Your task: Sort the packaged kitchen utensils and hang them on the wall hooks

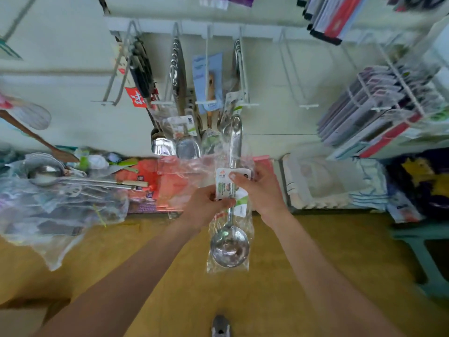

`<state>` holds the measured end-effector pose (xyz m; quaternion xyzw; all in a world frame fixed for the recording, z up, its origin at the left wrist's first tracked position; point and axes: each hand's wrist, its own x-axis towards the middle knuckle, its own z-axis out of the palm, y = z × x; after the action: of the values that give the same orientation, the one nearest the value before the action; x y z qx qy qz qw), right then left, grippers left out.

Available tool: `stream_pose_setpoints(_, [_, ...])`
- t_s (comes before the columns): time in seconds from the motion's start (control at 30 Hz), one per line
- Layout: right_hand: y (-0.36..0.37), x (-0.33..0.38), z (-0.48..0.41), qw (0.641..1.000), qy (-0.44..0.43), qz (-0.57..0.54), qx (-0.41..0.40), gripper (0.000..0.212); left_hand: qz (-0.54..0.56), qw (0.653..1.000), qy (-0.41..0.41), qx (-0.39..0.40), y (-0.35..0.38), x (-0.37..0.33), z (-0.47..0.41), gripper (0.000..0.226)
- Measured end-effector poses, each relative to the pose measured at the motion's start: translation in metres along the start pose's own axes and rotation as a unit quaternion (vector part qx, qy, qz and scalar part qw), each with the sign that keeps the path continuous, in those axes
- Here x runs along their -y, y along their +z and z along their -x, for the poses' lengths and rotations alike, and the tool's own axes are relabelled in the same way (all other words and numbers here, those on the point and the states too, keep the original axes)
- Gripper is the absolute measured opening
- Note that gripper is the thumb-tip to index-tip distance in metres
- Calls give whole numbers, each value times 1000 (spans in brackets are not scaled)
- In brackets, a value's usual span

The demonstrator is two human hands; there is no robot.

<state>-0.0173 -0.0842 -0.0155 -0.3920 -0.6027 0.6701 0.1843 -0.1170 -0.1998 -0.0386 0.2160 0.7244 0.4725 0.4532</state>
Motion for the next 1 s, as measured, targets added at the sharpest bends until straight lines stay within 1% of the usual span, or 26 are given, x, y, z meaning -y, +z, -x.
stream_pose_setpoints(0.07, [-8,1,-8,1000,-6,3,-3,25,15,1000,-1,2,6,-6,-8,11])
stream_pose_setpoints(0.2, [-16,2,-25,1000,-8,5,-9,20,25,1000,8,5,11,-11,-24,13])
stream_pose_setpoints(0.4, [-20,2,-43,1000,-19,7,-7,26,24,1000,10,0,10,-13,-43,15])
stream_pose_setpoints(0.53, [-19,3,-58,1000,-26,16,0,15,17,1000,2,-12,8,-16,-56,14])
stream_pose_setpoints(0.6, [-17,6,-69,999,-27,18,-4,20,33,999,-1,-15,8,-18,-65,12])
stream_pose_setpoints(0.7, [-15,10,-88,999,-39,19,-10,18,64,998,1,-29,7,-24,-81,14])
stream_pose_setpoints(0.9, [-12,17,-136,996,-73,35,-25,19,73,995,12,-62,5,-35,-129,11])
stream_pose_setpoints(1.0, [-13,19,-162,995,-89,40,-33,18,67,995,26,-64,4,-41,-155,19])
